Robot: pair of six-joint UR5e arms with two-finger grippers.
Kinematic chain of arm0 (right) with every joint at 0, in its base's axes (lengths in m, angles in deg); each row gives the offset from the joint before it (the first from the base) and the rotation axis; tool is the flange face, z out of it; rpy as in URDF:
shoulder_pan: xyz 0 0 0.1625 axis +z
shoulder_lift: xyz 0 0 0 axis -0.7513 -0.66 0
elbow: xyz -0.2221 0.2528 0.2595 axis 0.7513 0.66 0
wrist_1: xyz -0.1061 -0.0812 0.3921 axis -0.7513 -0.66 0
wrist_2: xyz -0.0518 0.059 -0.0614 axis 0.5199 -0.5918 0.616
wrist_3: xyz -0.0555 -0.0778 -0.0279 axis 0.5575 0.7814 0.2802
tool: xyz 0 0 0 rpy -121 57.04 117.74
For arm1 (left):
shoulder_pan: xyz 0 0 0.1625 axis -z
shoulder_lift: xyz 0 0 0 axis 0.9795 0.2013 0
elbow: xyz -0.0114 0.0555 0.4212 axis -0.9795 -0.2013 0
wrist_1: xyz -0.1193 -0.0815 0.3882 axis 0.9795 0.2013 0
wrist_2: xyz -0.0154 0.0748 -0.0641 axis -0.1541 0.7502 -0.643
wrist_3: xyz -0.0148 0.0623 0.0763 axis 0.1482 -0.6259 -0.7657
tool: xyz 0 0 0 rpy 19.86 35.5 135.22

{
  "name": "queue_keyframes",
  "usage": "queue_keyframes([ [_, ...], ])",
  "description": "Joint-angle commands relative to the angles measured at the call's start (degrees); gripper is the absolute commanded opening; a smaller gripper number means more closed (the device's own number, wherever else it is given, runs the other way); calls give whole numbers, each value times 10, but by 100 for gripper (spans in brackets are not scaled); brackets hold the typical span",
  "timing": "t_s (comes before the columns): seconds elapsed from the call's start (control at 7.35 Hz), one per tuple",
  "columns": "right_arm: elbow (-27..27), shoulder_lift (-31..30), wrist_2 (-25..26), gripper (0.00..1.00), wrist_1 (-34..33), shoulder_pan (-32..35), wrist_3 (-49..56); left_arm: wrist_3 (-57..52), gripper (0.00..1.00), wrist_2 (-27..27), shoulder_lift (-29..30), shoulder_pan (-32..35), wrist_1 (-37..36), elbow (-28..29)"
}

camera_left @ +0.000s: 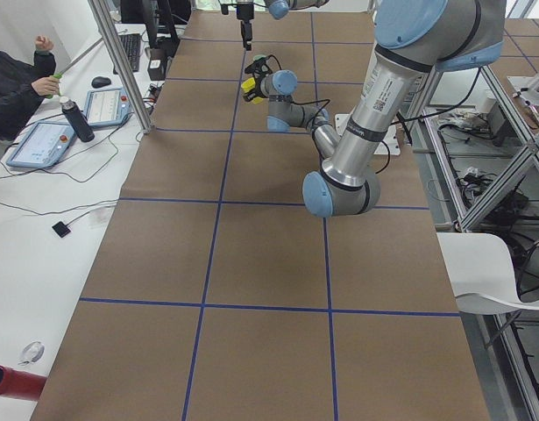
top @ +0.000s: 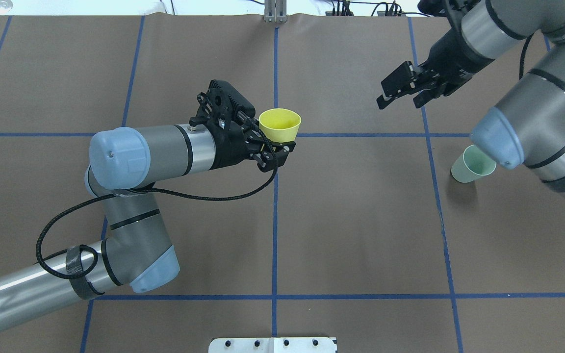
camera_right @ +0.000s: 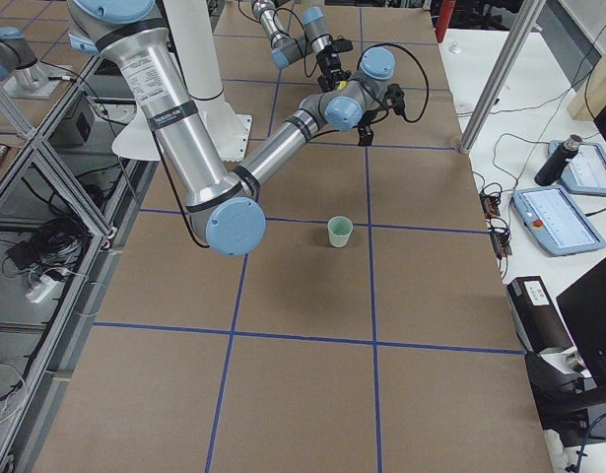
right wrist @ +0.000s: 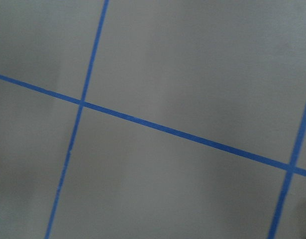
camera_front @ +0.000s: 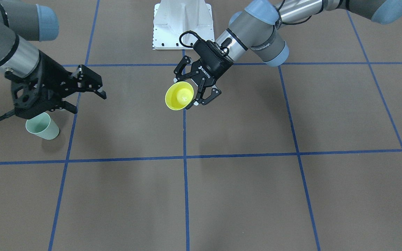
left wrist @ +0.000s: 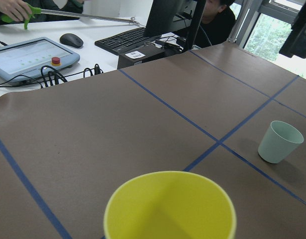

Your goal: Transfer and stack yellow cup on green cup

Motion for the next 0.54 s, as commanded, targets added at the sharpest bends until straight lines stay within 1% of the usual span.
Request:
queue_keyframes([
  [0.0,11,15,69,95,75,-74,-123,-11,0,-1,0,-24,11,3],
  [0.14,17,27,69,95,74,-79,-126,-22,0,-2,-1,-28,13,5],
  [0.27,18,31,67,95,74,-79,-125,-38,0,-2,-4,-37,32,14],
  [0.41,18,32,66,95,73,-79,-125,-39,0,-2,-4,-37,52,34],
])
